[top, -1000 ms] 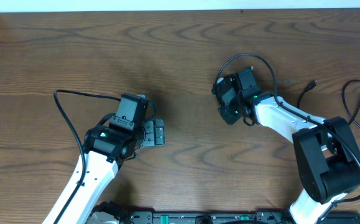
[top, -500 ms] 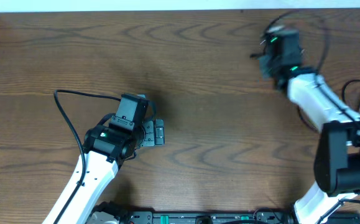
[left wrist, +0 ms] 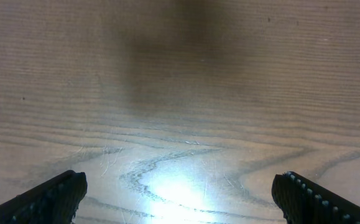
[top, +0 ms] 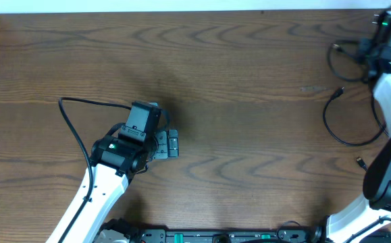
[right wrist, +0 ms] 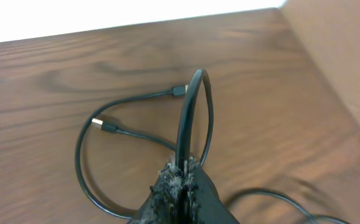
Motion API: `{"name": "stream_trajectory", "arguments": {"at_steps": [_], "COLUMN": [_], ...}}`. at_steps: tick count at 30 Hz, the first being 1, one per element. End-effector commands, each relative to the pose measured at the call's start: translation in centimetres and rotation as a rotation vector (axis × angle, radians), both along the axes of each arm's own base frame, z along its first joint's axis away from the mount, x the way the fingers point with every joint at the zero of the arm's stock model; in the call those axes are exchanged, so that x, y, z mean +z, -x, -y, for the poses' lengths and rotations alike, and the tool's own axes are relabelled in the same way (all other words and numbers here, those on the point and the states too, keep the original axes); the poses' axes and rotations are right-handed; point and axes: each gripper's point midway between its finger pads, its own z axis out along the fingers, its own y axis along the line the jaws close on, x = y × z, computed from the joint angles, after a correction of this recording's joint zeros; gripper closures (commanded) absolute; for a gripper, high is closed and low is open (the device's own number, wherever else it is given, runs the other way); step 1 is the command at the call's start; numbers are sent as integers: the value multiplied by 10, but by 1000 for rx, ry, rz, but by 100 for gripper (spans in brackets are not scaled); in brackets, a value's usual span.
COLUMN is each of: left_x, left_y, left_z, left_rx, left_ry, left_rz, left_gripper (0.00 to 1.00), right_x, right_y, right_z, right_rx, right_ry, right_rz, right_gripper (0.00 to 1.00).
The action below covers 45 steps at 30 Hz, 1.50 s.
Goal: Untangle cables
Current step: 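Drag the coiled cable to the right side of the table, then release the cable on the right and lift the right gripper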
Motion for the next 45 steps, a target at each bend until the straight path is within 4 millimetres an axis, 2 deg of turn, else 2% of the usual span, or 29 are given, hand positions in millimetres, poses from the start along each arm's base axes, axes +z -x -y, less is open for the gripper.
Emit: {"name": "stream_trajectory", "arguments": {"at_steps": [1, 5, 10, 14, 21, 22, 23, 24, 25, 26, 35, 40, 45], "left_x": [9, 9, 9, 9, 9, 9, 9, 9, 9, 9, 9, 9, 9], "left_y": [-5, -5, -5, -5, -5, -5, -5, -5, -5, -5, -5, -5, -5], "left_z": [-2, -2, -2, -2, -2, -2, -2, -2, -2, -2, -2, -2, -2], "left_rx": [14, 14, 14, 14, 14, 14, 14, 14, 14, 14, 14, 14, 14], "left_ry": [0, 0, 0, 0, 0, 0, 1, 0, 0, 0, 0, 0, 0], "left_rz": [29, 29, 29, 29, 29, 29, 29, 28, 29, 29, 29, 28, 29], "left_gripper": [0, 1, 0, 0, 0, 0, 0, 1, 0, 0, 0, 0, 0], "right_x": [11, 9, 5, 6, 5, 5, 5, 5, 5, 4, -4, -10, -16], "right_y": [13, 29, 47, 46, 43, 42, 41, 40, 39, 38, 29, 20, 14], "right_z": [42, 75, 103, 105, 99, 98, 96, 95, 92, 89, 58, 21, -29], "right_rx": [-116, -154, -199, -143, -79, -77, -74, -72, -65, -56, 22, 140, 293], "right_ry": [-22, -59, -119, -154, -101, -101, -102, -105, -108, -113, -160, -245, -361], "right_rz": [43, 54, 69, 87, 51, 51, 51, 52, 52, 50, 20, 7, -11], "right_gripper": [99, 99, 99, 99, 99, 94, 82, 60, 36, 1, 1, 1, 1]}}
